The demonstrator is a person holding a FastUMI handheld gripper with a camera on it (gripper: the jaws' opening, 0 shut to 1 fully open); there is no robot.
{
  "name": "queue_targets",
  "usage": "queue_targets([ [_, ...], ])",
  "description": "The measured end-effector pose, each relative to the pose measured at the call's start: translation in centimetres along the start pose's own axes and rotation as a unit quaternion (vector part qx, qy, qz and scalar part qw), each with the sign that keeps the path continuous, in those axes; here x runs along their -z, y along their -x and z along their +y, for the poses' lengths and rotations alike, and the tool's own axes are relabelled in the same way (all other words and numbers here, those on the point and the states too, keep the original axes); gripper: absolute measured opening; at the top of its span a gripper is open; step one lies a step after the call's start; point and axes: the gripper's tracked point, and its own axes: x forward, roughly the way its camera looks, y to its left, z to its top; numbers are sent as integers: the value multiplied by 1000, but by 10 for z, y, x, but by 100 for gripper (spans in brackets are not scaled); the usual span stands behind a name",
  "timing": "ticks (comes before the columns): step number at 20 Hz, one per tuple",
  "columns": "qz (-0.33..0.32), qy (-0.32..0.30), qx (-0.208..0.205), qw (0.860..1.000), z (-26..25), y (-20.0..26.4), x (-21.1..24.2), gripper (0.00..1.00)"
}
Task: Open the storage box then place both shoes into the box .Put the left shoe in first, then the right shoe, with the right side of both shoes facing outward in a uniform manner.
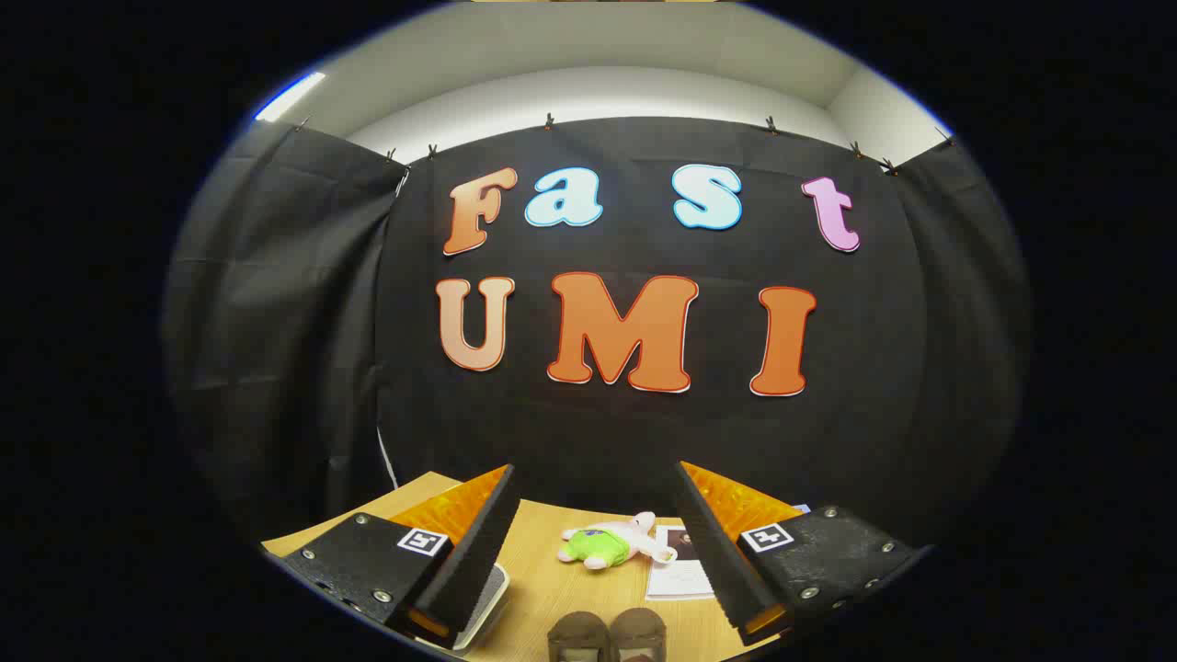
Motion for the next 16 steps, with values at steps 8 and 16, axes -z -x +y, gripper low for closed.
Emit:
queue_targets([
  [8, -11, 14, 4, 1000, -5, -3, -9, 100],
  [16, -16, 16, 4, 1000, -10, -3, -13, 100],
])
